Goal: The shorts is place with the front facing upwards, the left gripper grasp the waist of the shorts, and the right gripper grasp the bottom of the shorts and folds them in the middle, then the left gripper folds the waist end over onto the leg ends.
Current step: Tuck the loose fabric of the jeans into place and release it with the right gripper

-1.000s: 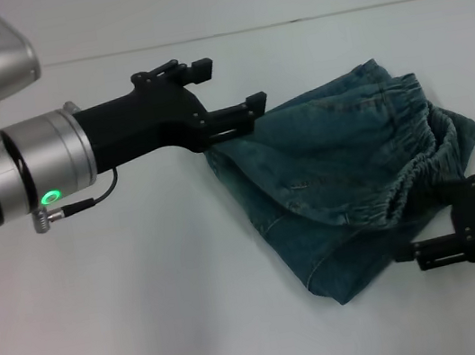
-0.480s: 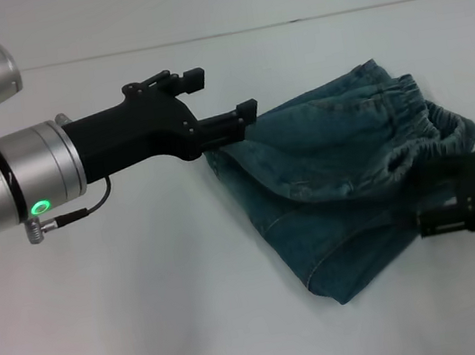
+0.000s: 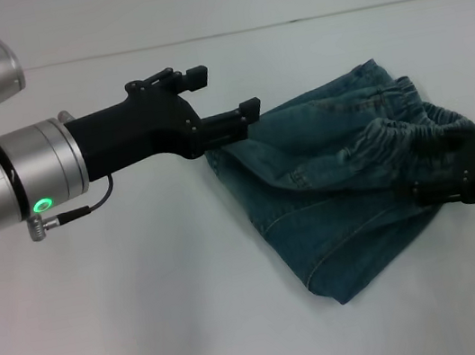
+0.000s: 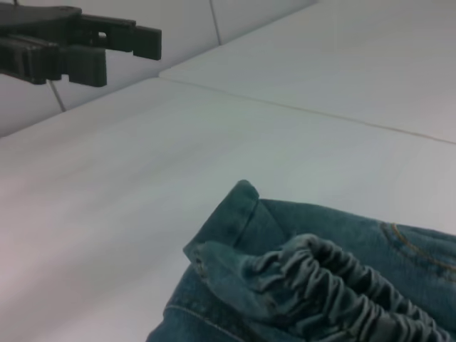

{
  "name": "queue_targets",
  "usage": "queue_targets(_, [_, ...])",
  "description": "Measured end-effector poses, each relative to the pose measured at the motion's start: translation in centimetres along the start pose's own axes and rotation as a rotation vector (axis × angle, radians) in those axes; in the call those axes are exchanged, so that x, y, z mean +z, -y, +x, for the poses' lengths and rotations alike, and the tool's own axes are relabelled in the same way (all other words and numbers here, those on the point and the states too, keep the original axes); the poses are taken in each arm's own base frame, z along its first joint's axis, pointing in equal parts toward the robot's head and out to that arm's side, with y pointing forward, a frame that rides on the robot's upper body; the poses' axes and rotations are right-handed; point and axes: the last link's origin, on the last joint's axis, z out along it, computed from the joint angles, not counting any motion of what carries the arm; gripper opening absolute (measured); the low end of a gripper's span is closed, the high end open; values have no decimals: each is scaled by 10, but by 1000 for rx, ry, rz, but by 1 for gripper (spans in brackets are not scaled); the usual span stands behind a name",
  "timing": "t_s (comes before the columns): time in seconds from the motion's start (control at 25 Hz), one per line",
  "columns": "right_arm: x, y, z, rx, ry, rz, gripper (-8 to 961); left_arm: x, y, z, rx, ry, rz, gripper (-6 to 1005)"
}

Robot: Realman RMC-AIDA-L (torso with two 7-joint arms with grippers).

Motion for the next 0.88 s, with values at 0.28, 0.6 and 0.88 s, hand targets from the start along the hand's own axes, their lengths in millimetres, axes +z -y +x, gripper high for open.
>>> queue_targets(0.28, [2, 1, -18, -61, -27, 2, 899, 0, 0, 0, 1, 0, -2, 873])
queue_targets(0.6, [5, 8, -38, -119, -73, 58, 889, -2, 0, 0, 15, -13, -5, 873])
queue_targets(0.88, [10, 11, -53, -168, -146, 76, 876, -5, 3, -1, 3, -38, -1, 874])
